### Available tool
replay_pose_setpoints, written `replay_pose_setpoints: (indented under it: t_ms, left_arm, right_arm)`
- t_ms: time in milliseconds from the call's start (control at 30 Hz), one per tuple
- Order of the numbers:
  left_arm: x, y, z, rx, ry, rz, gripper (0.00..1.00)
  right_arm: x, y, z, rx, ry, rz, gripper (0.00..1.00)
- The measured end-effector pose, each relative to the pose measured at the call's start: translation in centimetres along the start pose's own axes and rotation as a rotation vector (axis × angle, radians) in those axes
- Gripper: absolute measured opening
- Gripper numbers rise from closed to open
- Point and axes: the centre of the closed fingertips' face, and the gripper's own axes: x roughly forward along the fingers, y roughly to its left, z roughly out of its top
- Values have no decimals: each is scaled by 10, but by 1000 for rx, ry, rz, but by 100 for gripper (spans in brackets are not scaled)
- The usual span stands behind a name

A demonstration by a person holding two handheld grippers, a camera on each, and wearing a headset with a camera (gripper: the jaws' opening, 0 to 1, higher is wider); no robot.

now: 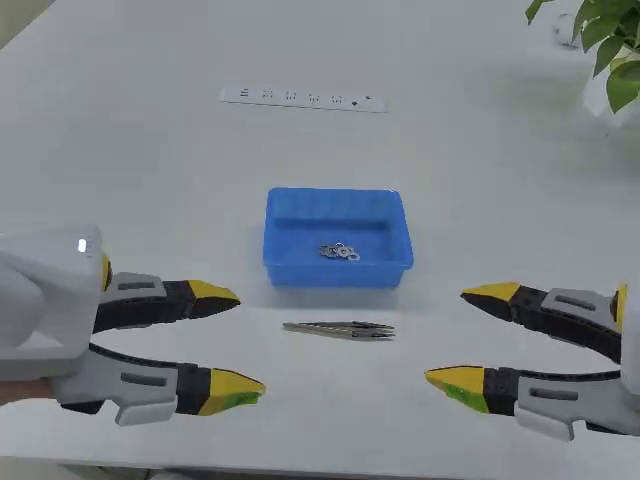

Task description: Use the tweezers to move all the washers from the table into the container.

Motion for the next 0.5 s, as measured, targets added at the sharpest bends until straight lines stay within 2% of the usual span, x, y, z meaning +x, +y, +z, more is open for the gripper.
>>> replay_pose_setpoints:
  t_ms: [67, 233, 300, 367, 500]
  left_arm:
    - [0, -6, 2, -3, -13, 8, 73]
    - [-5, -16, 5, -27, -43, 19, 82]
    - [-7, -17, 6, -21, -46, 25, 86]
    - [-12, -16, 6, -8, -42, 44, 90]
    - [-25, -14, 8, 22, -21, 59, 90]
  right_arm:
    - [-1, 6, 4, 10, -22, 8, 58]
    - [-10, 15, 7, 30, -38, 10, 67]
    - [-12, 15, 8, 37, -44, 8, 70]
    - [-17, 18, 14, 34, -91, 16, 71]
    - [-18, 15, 12, 49, -85, 0, 74]
